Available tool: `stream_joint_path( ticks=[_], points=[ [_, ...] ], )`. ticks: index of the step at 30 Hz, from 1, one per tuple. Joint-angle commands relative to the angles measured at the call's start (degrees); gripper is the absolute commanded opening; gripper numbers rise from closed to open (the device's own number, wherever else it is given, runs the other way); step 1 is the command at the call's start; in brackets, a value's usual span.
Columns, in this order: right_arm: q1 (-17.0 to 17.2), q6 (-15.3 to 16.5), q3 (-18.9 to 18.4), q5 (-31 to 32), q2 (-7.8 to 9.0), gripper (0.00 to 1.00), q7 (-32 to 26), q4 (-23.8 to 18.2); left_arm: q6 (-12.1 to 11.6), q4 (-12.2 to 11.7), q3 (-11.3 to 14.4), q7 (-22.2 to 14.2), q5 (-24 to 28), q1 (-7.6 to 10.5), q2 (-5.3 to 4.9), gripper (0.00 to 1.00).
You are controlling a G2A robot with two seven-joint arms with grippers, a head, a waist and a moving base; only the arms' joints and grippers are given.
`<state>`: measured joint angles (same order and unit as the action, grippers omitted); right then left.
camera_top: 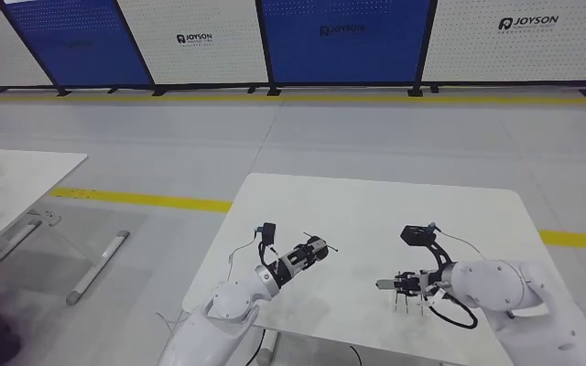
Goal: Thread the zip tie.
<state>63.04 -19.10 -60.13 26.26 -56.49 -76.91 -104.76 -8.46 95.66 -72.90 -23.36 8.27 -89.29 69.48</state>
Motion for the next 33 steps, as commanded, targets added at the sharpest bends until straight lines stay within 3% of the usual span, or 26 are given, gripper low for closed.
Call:
stream_joint_path(
  ticks=[1, 8, 13, 24, 26, 33],
  points=[
    [0.1, -0.4, -0.7, 2.1, 0.17, 1.0, -1.0, -0.7, 0.0, 0.0, 0.0, 0.0, 0.0, 0.0, 0.0, 0.0],
    [0.0, -0.4, 0.1, 9.6, -0.24, 1.0, -2.7, -1.4, 0.0, 0.0, 0.0, 0.0, 0.0, 0.0, 0.0, 0.0],
    [-5.7, -0.4, 5.7, 9.4, -0.83, 1.0, -2.7, 2.9, 0.0, 0.0, 0.0, 0.0, 0.0, 0.0, 0.0, 0.0],
    [-5.7, -0.4, 5.7, 9.4, -0.83, 1.0, -2.7, 2.9, 0.0, 0.0, 0.0, 0.0, 0.0, 0.0, 0.0, 0.0],
    [-4.7, 2.2, 5.6, 7.9, -0.83, 1.0, -1.2, 2.7, 0.0, 0.0, 0.0, 0.0, 0.0, 0.0, 0.0, 0.0],
    [-1.5, 0.6, 3.2, 9.0, 0.19, 1.0, -2.7, -3.2, 0.0, 0.0, 0.0, 0.0, 0.0, 0.0, 0.0, 0.0]
  ],
)
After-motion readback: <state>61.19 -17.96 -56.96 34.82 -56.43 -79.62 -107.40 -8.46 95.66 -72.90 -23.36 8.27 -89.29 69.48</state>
